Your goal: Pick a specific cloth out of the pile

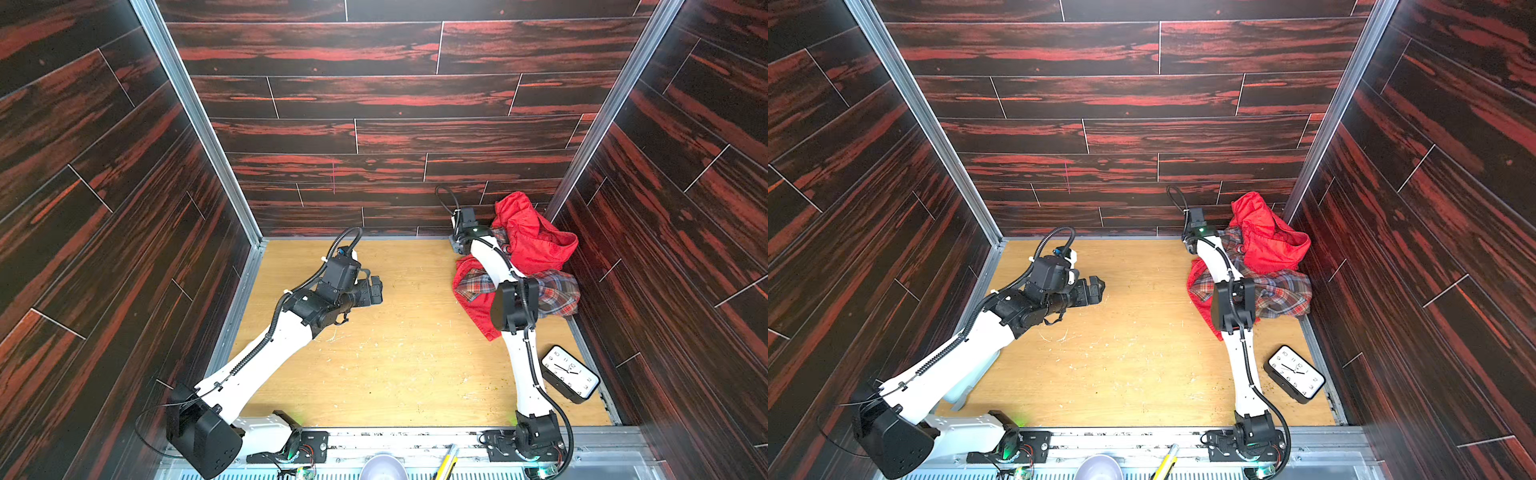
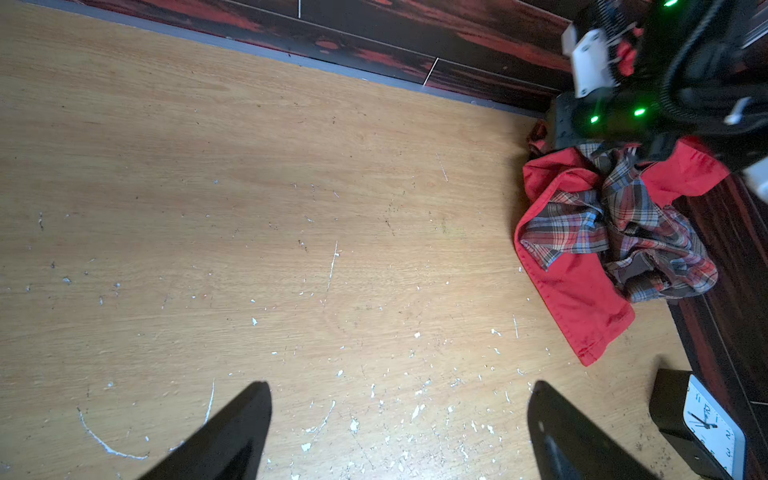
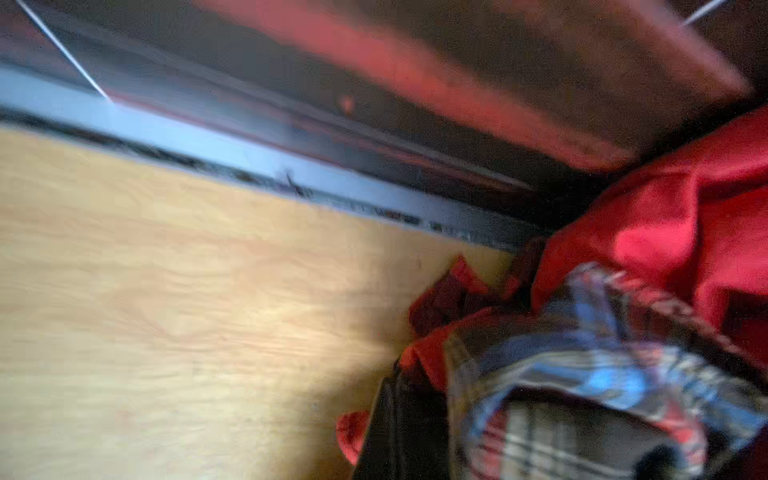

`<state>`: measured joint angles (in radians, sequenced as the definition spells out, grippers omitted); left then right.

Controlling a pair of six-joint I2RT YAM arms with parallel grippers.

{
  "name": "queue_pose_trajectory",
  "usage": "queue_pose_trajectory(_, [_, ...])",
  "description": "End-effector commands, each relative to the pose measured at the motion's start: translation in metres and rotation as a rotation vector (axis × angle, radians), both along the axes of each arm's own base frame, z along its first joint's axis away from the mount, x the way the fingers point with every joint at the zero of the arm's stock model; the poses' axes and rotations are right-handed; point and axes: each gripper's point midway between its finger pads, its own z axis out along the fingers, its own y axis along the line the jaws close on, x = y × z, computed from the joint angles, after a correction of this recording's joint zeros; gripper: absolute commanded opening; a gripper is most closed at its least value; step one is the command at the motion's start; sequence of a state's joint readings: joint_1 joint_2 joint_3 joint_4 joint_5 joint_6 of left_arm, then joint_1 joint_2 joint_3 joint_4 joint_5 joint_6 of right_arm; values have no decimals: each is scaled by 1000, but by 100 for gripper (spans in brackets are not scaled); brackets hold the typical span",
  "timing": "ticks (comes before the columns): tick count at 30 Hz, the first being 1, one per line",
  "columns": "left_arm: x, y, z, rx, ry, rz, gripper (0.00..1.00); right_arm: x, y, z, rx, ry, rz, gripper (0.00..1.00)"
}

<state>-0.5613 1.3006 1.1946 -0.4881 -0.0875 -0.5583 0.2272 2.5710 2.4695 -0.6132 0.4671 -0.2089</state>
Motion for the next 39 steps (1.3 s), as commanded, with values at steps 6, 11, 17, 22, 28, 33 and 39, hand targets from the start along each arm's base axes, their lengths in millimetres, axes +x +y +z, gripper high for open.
queue_pose_trajectory(6, [-6,2,-2,-17,9,10,99,-11,23,67,150,-61,108,24])
queue_pose_trajectory(11, [-12,10,-1,-1,-1,24,99,-20,17,-4,96,101,91,60])
queue_pose_trajectory(17, [-15,15,-4,18,3,33,99,-16,14,-34,73,125,67,60])
queue_pose_trajectory(22, [-13,12,-10,15,23,32,99,-16,21,-45,93,140,80,60])
queue_pose_trajectory(28, [-11,12,-14,22,32,35,99,-19,20,-67,69,179,75,60])
queue_pose_trajectory(33, [-10,10,-17,23,42,32,99,-20,2,-84,-32,195,19,61])
queue_pose_trajectory(39, [-9,8,-19,27,50,26,99,-15,-8,-87,-83,173,-12,63])
